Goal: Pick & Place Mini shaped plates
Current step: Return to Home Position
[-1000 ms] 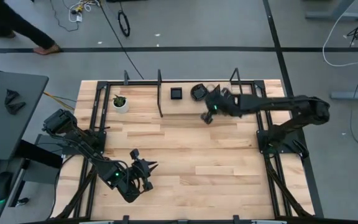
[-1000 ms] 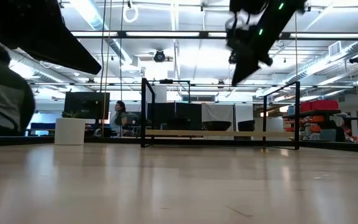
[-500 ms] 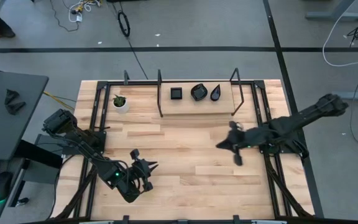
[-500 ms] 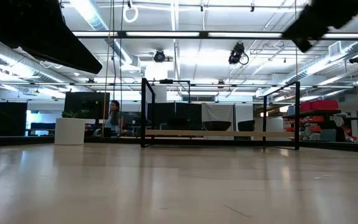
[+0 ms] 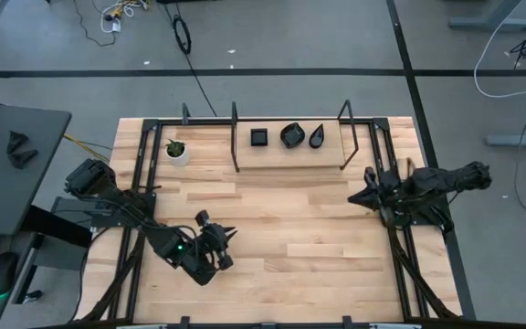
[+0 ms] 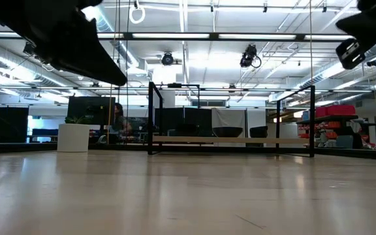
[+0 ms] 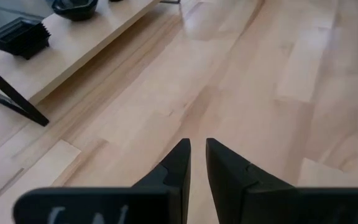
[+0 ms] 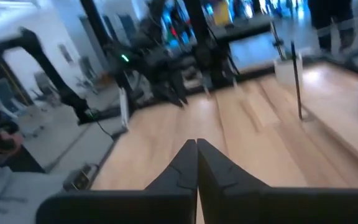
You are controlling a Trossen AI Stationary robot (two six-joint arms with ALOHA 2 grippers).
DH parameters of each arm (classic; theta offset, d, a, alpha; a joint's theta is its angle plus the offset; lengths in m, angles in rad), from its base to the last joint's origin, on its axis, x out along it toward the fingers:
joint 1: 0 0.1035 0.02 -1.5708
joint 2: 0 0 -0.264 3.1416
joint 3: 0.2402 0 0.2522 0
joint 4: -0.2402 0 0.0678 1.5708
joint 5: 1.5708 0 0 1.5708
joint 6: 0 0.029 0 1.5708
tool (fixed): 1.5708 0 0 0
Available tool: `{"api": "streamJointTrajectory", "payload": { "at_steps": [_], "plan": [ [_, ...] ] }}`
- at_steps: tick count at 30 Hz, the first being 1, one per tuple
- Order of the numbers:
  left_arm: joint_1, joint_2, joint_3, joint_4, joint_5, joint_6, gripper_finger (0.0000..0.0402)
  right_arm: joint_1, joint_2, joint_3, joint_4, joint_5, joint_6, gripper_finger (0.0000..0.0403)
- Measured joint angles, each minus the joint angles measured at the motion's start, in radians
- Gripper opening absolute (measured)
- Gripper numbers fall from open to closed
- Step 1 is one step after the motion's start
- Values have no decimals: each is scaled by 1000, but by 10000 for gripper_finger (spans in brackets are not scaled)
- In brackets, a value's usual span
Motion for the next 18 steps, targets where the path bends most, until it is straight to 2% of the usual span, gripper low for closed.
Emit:
{"api": "streamJointTrajectory", "payload": {
  "at_steps": [2, 6, 8, 12, 18],
  "plan": [
    [19, 0, 0, 1, 20, 0, 55, -8, -70, -14, 1, -20, -20, 2],
    [46, 0, 0, 22, 58, 19, 55, -18, -63, -26, 55, -84, -71, 2],
    [54, 0, 0, 29, 65, 36, 55, -24, -62, -52, 135, -82, -97, 2],
    [63, 0, 0, 69, 74, 71, 55, -34, -67, -107, 188, -115, -167, 2],
    [65, 1, 0, 86, 92, 79, 55, -81, -68, -165, 269, -151, -182, 2]
  ]
}}
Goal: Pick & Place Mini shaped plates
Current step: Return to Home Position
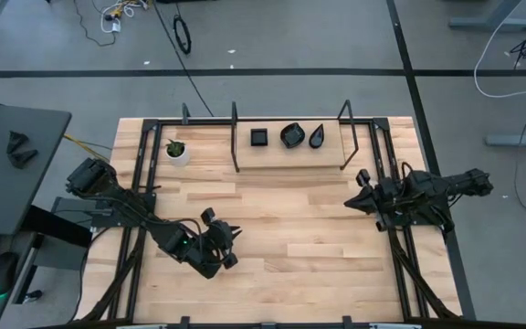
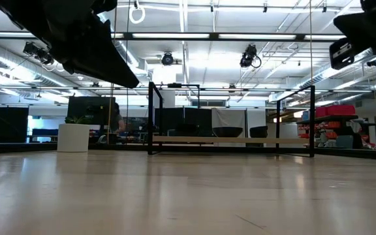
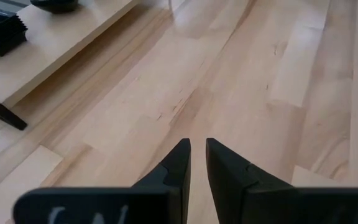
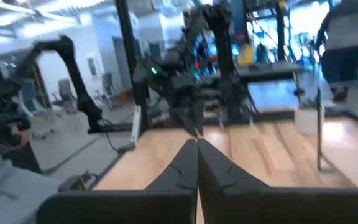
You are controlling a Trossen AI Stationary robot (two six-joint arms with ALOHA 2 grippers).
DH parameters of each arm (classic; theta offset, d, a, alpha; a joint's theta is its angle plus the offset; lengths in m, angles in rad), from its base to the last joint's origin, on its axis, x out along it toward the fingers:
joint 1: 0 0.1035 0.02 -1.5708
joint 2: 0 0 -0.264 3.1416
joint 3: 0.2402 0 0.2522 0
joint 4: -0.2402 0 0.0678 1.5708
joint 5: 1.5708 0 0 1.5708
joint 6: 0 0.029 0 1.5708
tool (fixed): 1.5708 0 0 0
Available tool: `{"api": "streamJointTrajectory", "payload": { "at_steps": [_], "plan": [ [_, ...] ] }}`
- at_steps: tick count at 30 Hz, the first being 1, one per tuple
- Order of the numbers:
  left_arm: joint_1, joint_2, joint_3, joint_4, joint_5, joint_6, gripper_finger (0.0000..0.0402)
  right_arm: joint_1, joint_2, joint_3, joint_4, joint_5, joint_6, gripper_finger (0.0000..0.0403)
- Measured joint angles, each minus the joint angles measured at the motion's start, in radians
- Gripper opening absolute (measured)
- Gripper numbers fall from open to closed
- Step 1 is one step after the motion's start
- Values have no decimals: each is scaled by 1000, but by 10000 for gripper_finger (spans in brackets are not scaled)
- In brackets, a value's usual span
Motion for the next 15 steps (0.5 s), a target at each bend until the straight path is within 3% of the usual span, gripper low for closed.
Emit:
{"api": "streamJointTrajectory", "payload": {
  "at_steps": [7, 15],
  "plan": [
    [0, 0, 0, 0, 0, 0, 55, -99, 0, -76, 64, -91, 1, 1],
    [0, 0, 0, -1, 0, 0, 55, -210, 0, -75, 65, -77, 9, 2]
  ]
}}
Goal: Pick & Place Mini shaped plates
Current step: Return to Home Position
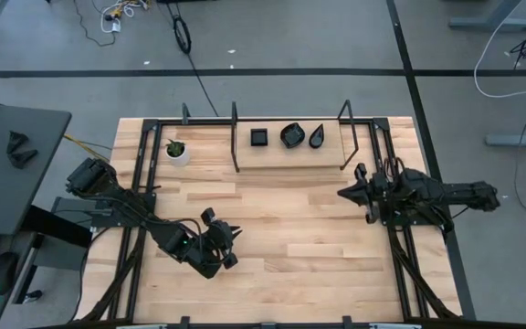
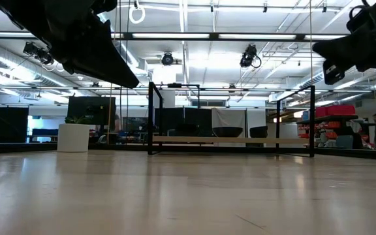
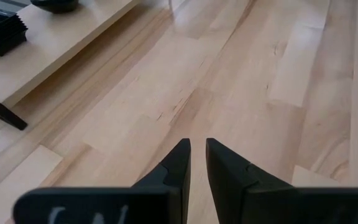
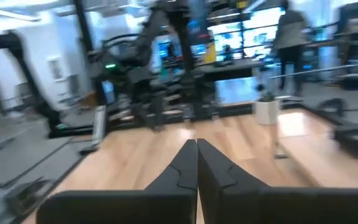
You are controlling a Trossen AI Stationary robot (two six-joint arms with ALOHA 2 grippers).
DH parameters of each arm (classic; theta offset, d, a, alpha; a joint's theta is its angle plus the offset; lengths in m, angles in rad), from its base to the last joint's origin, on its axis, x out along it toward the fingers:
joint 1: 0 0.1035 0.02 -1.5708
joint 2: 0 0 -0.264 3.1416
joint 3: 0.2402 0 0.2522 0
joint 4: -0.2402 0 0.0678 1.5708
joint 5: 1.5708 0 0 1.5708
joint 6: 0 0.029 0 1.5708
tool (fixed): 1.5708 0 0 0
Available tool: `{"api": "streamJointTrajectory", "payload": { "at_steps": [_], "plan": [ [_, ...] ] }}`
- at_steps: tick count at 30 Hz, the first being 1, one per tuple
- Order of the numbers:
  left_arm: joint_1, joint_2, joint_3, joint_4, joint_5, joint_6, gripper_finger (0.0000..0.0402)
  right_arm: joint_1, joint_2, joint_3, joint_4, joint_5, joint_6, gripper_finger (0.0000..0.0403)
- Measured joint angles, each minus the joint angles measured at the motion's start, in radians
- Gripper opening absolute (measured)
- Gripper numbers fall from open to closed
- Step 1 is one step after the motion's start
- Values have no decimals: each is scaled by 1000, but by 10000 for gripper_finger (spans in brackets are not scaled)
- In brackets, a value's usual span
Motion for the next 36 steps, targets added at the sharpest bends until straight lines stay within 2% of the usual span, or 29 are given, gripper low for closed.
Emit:
{"api": "streamJointTrajectory", "payload": {
  "at_steps": [6, 14, 24, 29, 31, 36],
  "plan": [
    [-2, 0, 0, 0, 0, -11, 55, -6, 13, 0, -48, 56, 13, 2],
    [-13, 0, 0, -2, -1, -6, 55, -6, 43, 1, -47, 69, -54, 2],
    [-57, 0, 0, -14, -26, 53, 55, -6, 48, 1, -43, 65, -48, 16],
    [-62, 0, 0, 40, 137, 199, 24, -6, 48, 1, -43, 62, -45, 18],
    [-50, 0, 0, 70, 158, 235, 8, -6, 48, 1, -43, 62, -45, 18],
    [-10, -4, 0, 110, 172, 339, 6, -5, 48, 1, -44, 62, -45, 18]
  ]
}}
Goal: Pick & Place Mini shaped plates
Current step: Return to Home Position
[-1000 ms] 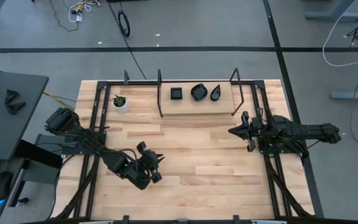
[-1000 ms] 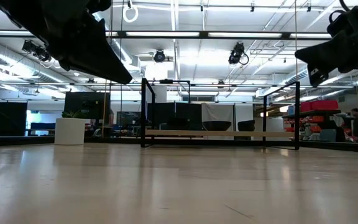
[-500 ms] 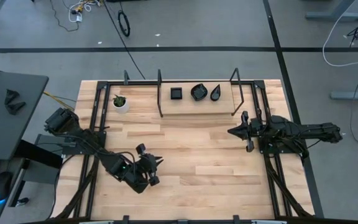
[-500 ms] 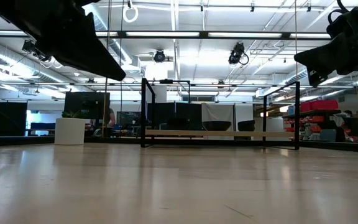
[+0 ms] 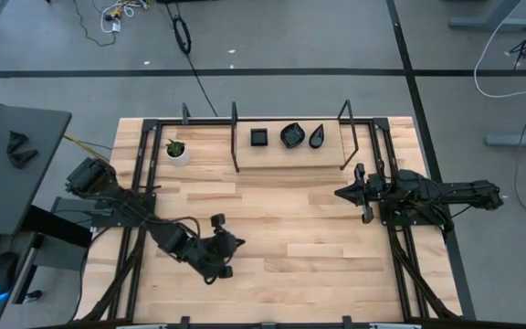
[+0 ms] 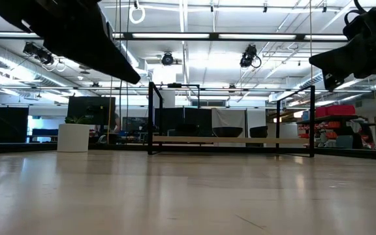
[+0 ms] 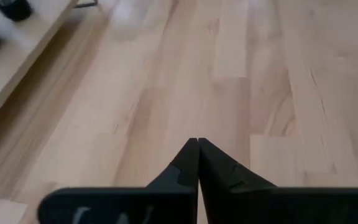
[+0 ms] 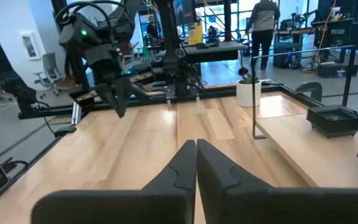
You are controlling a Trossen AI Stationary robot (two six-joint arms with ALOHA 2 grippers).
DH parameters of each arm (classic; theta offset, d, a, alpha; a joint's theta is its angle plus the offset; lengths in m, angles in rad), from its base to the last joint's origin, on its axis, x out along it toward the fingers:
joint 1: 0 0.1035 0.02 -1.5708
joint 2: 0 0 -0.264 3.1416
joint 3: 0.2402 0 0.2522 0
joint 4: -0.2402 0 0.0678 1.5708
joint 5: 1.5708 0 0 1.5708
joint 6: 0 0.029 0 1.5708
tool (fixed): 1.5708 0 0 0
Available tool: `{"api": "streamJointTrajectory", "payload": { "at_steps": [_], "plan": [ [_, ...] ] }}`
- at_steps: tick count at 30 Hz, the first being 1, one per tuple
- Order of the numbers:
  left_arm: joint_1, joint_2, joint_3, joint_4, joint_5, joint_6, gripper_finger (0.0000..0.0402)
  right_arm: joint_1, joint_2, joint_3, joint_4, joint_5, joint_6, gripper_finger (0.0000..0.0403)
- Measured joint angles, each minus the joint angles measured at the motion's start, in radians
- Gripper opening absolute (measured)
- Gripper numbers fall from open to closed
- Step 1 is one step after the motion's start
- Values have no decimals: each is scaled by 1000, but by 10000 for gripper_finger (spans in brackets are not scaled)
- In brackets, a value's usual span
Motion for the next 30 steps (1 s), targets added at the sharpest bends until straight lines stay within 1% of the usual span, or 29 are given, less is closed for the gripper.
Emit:
{"api": "streamJointTrajectory", "payload": {
  "at_steps": [3, 4, 7, 10, 12, 15, 18, 23, 28, 30],
  "plan": [
    [36, -1, -3, 6, 64, 36, 4, 0, -12, 0, -3, 0, 0, 18],
    [47, -5, -18, 39, 81, 50, 4, 0, -22, 0, -3, 0, 0, 18],
    [86, -47, -124, 225, 147, 94, 4, 2, -47, 2, 7, 0, 0, 18],
    [127, -109, -272, 450, 214, 118, 3, 11, -47, 2, 39, 0, 0, 18],
    [151, -157, -357, 584, 234, 123, 4, 20, -48, 2, 42, 0, 0, 18],
    [174, -257, -451, 702, 249, 170, 5, 33, -48, 2, 36, 0, 0, 18],
    [199, -384, -504, 717, 276, 240, 3, 41, -48, 2, 37, 0, 0, 18],
    [267, -627, -589, 691, 364, 323, 3, 41, -47, 2, 46, 0, 0, 18],
    [370, -881, -671, 545, 433, 328, 3, 40, -46, 2, 46, 0, 0, 18],
    [417, -974, -692, 490, 475, 326, 3, 40, -46, 2, 45, 0, -1, 18]
  ]
}}
